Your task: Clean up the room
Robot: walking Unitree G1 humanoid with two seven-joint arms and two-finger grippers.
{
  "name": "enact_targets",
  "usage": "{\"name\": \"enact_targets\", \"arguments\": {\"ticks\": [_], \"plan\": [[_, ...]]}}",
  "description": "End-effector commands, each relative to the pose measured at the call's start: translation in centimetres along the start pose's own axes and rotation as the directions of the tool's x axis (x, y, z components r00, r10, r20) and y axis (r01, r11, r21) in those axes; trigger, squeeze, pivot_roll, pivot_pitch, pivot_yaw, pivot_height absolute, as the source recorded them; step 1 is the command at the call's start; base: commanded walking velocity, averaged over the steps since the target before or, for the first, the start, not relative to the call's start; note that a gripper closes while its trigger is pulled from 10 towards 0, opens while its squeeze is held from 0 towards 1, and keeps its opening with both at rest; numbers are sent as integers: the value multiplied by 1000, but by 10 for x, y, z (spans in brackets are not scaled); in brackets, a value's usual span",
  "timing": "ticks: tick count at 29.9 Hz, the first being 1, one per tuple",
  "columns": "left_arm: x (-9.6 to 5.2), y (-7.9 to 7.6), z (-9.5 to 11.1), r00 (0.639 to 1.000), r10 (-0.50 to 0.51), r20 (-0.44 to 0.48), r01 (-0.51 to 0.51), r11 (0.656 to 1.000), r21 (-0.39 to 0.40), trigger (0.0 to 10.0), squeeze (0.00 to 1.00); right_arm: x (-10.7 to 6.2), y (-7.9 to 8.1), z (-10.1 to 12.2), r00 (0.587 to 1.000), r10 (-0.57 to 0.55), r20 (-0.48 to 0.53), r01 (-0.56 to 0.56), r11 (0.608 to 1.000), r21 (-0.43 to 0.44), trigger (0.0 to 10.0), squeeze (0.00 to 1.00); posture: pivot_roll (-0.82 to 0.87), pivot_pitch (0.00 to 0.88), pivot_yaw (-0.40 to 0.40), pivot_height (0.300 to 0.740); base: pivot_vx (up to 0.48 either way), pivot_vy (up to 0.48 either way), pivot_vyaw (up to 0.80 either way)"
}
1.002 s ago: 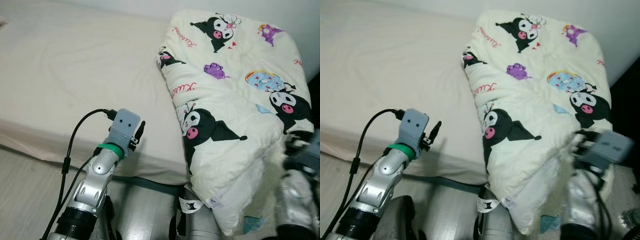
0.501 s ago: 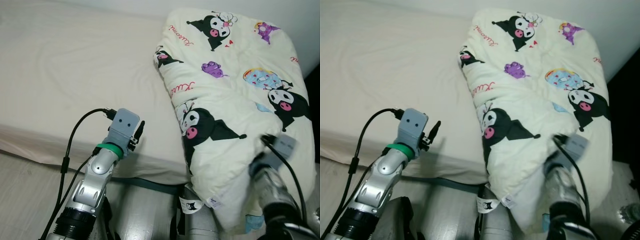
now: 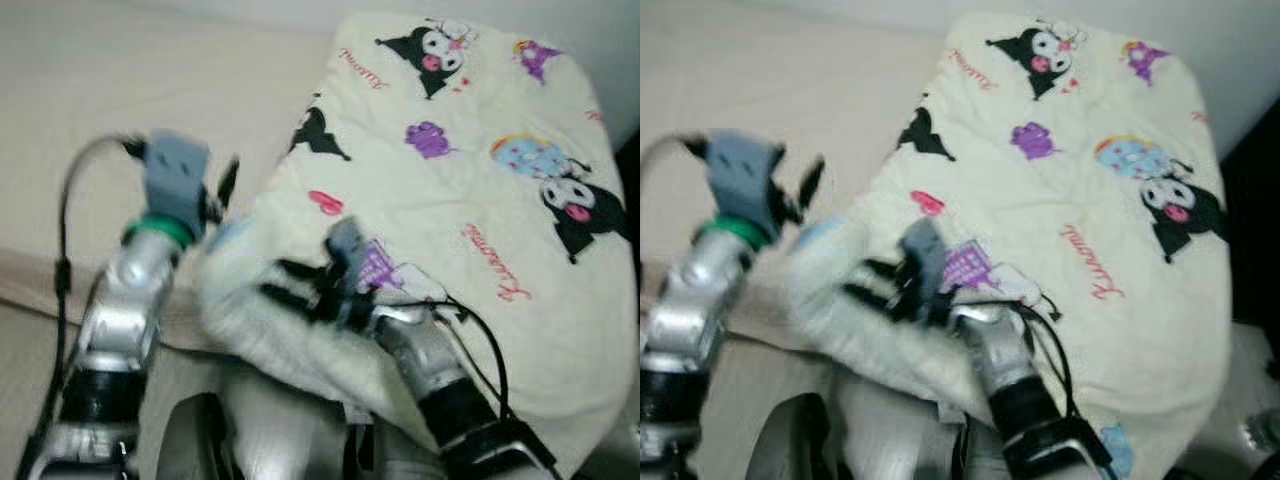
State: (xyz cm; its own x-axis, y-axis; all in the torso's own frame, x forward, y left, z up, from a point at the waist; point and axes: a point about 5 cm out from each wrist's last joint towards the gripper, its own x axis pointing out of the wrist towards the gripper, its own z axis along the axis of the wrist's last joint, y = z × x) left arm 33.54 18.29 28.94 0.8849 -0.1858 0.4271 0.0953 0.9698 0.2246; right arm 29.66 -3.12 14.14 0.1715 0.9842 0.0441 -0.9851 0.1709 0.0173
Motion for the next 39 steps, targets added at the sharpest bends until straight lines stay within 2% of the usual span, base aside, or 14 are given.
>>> {"name": "enact_targets", "arguments": {"ticks": [1,7,11,12,13,18,20,22,23,25,27,29,33,39], "plan": [[-2,4,3,1000,-10,4,10,1000,-29,10000,0,-9,1,0,1000,16,-2,-16,1000,7,10000,0,-37,136,30,576,0,0,0],[-11,-15,-10,995,-92,-45,90,995,-35,10000,0,-67,-31,5,945,-324,32,325,945,-31,10000,0,-63,138,32,576,0,0,0],[-26,-46,-46,975,-153,-158,154,988,-10,10000,0,-116,-42,9,808,-586,62,589,806,-50,10000,0,-85,137,31,576,0,0,0],[-33,-57,-64,962,-168,-215,173,985,3,10000,0,-135,-47,3,714,-699,45,700,711,-57,10000,0,-101,135,32,576,0,0,0],[-33,-57,-64,962,-168,-215,173,985,3,10000,0,-135,-47,3,714,-699,45,700,711,-57,10000,0,-101,135,32,576,0,0,0],[-54,-80,-128,869,-196,-455,263,961,88,10000,0,-171,-42,-61,424,-888,-178,903,430,5,10000,0,-123,123,39,576,0,0,0],[-57,-80,-135,852,-187,-490,264,960,93,10000,0,-173,-40,-69,399,-893,-207,915,403,28,10000,0,-123,123,39,576,0,0,0],[-84,-75,-168,720,-220,-658,268,963,-29,10000,0,-209,-32,-102,122,-912,-391,992,112,49,10000,0,-121,121,41,576,0,0,0],[-84,-75,-168,720,-220,-658,268,963,-29,10000,0,-209,-32,-102,122,-912,-391,992,112,49,10000,0,-121,121,41,576,0,0,0],[-113,-71,-190,597,-289,-748,281,949,-142,10000,0,-244,-18,-119,-104,-860,-499,994,-110,-18,10000,0,-117,120,41,576,0,0,0],[-142,-65,-206,493,-331,-805,297,933,-202,10000,0,-272,-6,-124,-233,-818,-527,972,-218,-92,10000,0,-117,120,41,576,0,0,0],[-153,-63,-211,454,-342,-823,301,928,-219,10000,0,-282,-2,-124,-274,-802,-531,961,-248,-121,10000,0,-119,117,41,576,0,0,0],[-206,-54,-222,293,-415,-861,383,876,-292,10000,0,-335,22,-120,-516,-691,-506,855,-447,-262,10000,0,-126,117,41,576,0,0,0],[-223,-54,-219,275,-463,-842,365,861,-354,10000,0,-352,23,-109,-560,-689,-460,827,-499,-259,10000,0,-116,119,37,576,0,0,0]]}}
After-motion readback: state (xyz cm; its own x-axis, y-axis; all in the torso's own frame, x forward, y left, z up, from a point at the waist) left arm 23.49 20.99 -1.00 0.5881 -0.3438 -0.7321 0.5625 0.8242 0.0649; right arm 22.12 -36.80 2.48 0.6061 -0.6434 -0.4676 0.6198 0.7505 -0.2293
